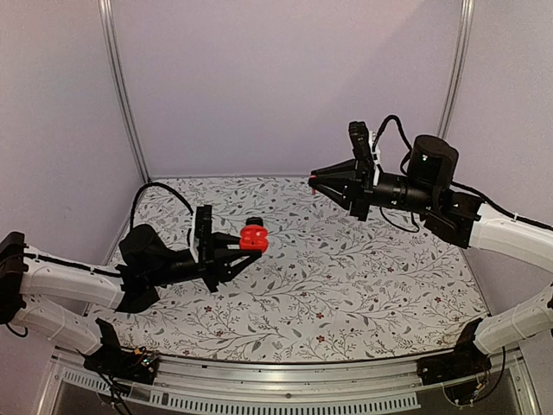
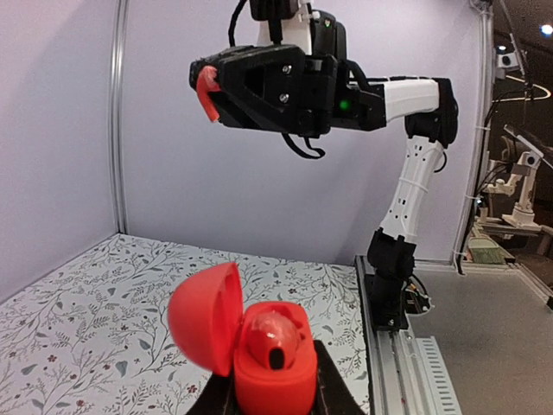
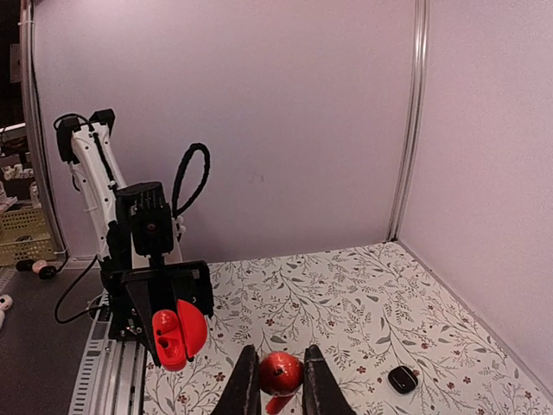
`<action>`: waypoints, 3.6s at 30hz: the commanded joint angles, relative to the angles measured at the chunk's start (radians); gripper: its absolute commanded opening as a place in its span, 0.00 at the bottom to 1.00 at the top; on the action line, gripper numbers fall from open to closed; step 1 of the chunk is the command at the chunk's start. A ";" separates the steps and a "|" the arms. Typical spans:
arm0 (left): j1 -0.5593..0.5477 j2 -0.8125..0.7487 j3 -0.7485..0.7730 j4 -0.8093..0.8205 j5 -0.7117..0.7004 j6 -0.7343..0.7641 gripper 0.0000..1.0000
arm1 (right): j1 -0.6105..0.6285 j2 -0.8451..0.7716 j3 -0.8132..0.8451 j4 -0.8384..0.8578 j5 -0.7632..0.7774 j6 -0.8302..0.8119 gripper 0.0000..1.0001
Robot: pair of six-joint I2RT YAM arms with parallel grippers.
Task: Insert the wireless bluetooth earbuds into the charging case
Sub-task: Insert the right earbud into the right side groove of the charging case.
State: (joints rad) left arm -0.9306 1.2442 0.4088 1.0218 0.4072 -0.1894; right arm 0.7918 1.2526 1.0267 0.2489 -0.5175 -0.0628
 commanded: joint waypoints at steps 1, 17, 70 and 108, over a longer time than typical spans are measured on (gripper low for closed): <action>0.010 0.027 0.039 0.071 0.108 -0.022 0.00 | 0.078 -0.010 0.007 0.049 -0.059 -0.018 0.12; -0.007 0.079 0.089 0.163 0.307 -0.043 0.00 | 0.310 0.010 0.024 0.056 -0.039 -0.159 0.11; -0.007 0.048 0.085 0.137 0.143 -0.088 0.00 | 0.419 0.120 -0.080 0.278 0.417 -0.227 0.10; 0.014 0.002 0.086 0.067 0.086 -0.052 0.00 | 0.443 0.105 -0.110 0.289 0.480 -0.233 0.12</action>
State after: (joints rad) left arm -0.9298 1.2678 0.4908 1.0840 0.5106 -0.2546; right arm 1.2285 1.3785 0.9356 0.5533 -0.0418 -0.2893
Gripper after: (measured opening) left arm 0.188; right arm 0.123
